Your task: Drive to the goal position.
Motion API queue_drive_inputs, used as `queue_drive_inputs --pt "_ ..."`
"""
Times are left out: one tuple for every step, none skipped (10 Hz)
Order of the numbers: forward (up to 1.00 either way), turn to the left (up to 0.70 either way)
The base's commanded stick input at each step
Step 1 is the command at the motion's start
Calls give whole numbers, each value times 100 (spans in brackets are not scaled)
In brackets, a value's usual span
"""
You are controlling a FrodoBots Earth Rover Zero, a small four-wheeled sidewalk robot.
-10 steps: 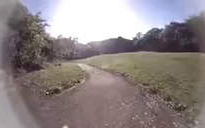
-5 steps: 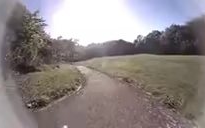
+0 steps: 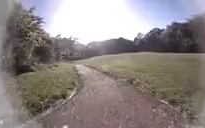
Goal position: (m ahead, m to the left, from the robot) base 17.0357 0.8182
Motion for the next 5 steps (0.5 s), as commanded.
queue_drive_inputs --pt "100 -1" --pt "100 -7" --pt "100 -15" --pt "100 -22" --pt "100 -12"
